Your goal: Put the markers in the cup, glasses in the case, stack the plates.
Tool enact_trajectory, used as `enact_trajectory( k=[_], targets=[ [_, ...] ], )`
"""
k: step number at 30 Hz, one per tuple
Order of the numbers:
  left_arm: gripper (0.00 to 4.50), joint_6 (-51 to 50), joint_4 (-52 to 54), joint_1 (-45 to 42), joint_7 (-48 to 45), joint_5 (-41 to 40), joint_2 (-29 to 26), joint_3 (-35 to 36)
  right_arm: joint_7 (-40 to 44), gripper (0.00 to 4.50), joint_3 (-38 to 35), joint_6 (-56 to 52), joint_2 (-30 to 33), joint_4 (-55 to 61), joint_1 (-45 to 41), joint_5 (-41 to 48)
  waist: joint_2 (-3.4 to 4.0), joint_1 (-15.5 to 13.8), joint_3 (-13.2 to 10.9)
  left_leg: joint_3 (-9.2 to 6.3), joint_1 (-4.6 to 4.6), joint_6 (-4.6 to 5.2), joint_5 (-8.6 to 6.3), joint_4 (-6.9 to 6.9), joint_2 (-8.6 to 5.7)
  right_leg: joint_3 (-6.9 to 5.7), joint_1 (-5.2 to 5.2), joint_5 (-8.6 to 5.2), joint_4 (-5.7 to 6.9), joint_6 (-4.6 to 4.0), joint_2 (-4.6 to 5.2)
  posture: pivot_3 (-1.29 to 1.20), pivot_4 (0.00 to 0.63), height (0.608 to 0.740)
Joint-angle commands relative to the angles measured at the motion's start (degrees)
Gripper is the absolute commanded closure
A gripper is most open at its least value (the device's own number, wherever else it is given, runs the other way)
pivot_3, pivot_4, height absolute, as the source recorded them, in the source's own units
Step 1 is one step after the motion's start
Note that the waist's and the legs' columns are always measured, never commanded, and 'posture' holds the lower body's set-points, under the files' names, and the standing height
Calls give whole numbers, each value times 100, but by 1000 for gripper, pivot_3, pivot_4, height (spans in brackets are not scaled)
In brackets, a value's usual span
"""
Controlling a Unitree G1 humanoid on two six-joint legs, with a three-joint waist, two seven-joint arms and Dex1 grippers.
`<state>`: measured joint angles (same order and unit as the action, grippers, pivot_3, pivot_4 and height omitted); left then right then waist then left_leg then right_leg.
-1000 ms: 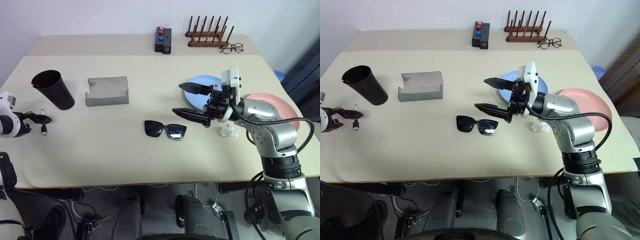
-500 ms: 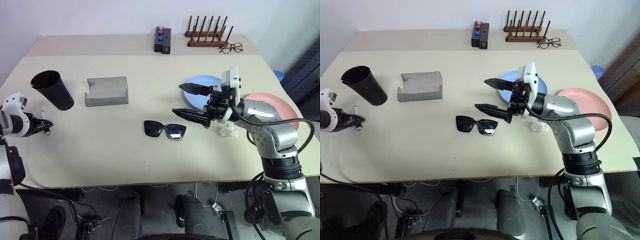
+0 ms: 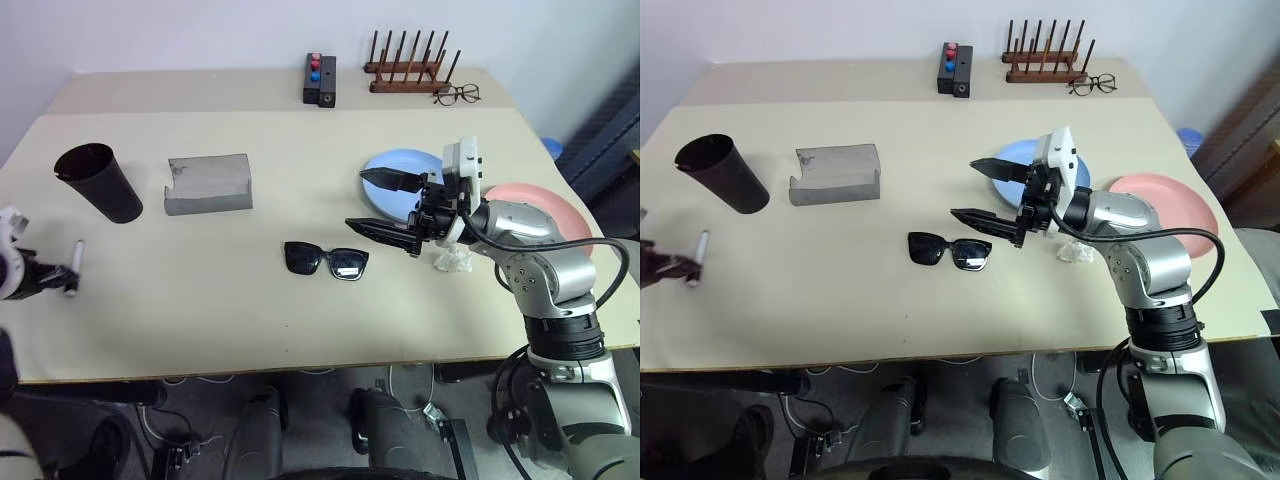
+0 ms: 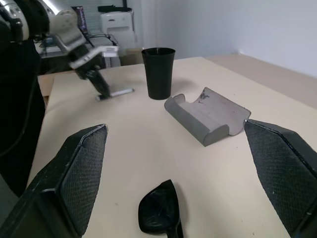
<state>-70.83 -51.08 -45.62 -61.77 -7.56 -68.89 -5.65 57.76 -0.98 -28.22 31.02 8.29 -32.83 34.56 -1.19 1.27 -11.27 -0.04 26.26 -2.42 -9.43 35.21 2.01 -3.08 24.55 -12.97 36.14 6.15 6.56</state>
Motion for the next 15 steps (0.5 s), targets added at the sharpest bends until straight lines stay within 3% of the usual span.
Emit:
enact_trajectory(
  k=[1,4,7,13,15],
  targets=[
    [4463,64,792,658,-438,-161,-438,-33,72,0,-86,96,21,85,-99,52,3,-22,0,-1,-1,0,0,-1,0,-1,1,-3,0,-6,0,0,150,740],
    [4463,155,1053,980,-364,-236,-487,177,99,0,-43,122,-18,26,-161,24,2,-86,1,-3,-1,-1,0,3,1,-2,-1,-11,0,-23,2,0,150,740],
    [3271,113,1402,1207,-317,-358,-454,319,134,0,-24,140,-38,-17,-203,18,1,-86,1,-2,2,-2,-1,8,-1,-3,-3,-12,-6,-26,11,0,150,740],
    [248,0,1459,1221,-95,-456,-461,472,167,0,-38,124,-3,-2,-198,28,2,-56,1,-1,6,1,0,5,-2,-4,2,-11,-2,-21,8,0,150,740],
    [113,-51,1255,963,53,-422,-433,517,166,0,-41,120,4,8,-188,26,1,-55,1,-1,5,1,1,5,-1,-4,2,-10,0,-19,5,0,150,740]
  ],
)
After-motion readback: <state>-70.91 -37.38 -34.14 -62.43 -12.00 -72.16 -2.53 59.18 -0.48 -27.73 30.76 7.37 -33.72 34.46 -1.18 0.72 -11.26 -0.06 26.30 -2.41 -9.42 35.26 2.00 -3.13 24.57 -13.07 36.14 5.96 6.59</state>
